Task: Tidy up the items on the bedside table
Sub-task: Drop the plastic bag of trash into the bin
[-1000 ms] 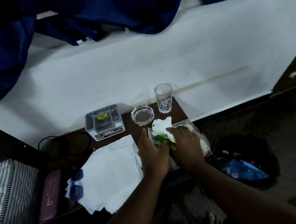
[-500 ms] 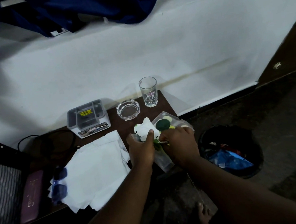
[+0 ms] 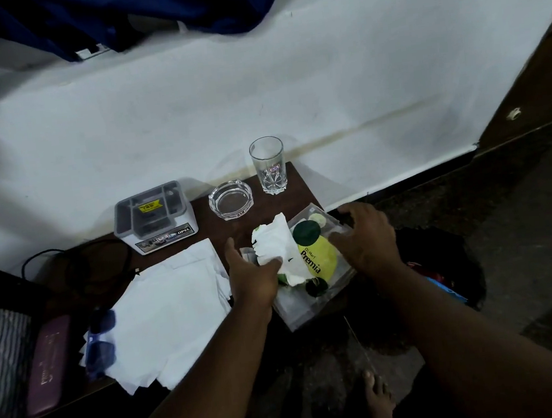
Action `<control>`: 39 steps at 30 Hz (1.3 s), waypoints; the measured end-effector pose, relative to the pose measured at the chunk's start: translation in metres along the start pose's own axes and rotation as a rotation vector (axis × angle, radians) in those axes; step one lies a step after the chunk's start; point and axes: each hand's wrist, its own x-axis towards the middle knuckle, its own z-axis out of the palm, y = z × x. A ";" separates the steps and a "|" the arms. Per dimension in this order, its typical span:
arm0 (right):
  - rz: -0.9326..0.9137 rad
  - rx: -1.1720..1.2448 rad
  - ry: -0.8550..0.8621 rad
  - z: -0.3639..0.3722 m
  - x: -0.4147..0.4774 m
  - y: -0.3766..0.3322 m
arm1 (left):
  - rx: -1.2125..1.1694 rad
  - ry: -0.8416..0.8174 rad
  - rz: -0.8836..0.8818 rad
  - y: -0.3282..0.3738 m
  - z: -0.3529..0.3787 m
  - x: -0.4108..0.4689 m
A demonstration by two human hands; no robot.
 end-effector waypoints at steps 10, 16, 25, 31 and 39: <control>0.189 0.162 -0.076 0.011 0.013 0.020 | 0.032 0.094 -0.165 0.002 0.002 -0.013; 0.231 0.335 -0.043 -0.002 0.014 0.035 | 0.089 0.097 -0.041 0.009 0.008 -0.019; 0.384 0.719 0.031 -0.060 0.006 0.085 | 0.162 -0.079 0.124 0.035 0.077 -0.048; 0.486 0.821 0.107 -0.094 0.000 0.127 | 0.268 -0.270 0.220 0.036 0.155 -0.063; 0.563 0.686 0.158 -0.071 0.005 0.196 | 0.365 -0.473 0.143 -0.004 0.229 -0.059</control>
